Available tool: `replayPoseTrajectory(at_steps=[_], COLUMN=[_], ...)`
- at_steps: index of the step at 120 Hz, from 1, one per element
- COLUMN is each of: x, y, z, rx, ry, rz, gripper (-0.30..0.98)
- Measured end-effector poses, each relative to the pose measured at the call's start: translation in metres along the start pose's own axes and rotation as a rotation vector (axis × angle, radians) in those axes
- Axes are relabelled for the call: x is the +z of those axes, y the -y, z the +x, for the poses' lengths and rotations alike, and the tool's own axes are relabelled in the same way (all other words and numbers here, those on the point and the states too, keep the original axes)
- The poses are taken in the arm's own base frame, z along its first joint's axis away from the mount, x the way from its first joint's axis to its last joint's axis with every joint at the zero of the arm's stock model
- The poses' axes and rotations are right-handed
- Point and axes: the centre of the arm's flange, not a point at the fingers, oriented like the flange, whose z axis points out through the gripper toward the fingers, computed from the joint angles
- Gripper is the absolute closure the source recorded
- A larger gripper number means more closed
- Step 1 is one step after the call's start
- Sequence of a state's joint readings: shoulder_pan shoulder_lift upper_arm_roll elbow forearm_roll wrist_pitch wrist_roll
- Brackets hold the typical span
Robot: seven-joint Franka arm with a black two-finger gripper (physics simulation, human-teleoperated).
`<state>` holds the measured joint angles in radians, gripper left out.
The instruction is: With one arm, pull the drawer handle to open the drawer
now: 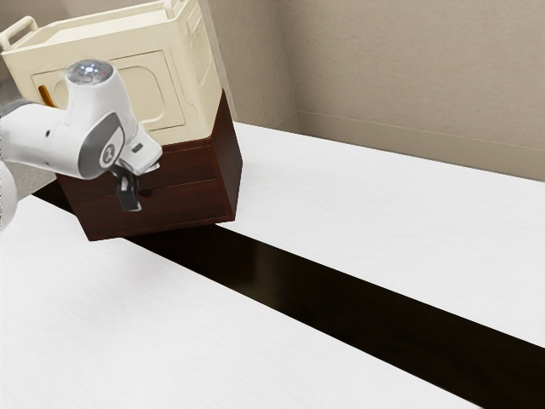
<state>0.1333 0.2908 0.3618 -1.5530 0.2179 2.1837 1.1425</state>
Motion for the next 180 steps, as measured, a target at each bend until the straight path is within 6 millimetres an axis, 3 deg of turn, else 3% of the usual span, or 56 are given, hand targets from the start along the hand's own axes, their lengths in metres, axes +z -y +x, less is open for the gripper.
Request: replayPoseTrajectory(at_steps=[44,180], x=[-0.004,-0.043], y=[-0.006,-0.078], z=[0.002,-0.025], rx=[0.012,0.041], ry=[-0.016,-0.087], rz=[-0.006,-0.083], gripper=[0.01,0.02])
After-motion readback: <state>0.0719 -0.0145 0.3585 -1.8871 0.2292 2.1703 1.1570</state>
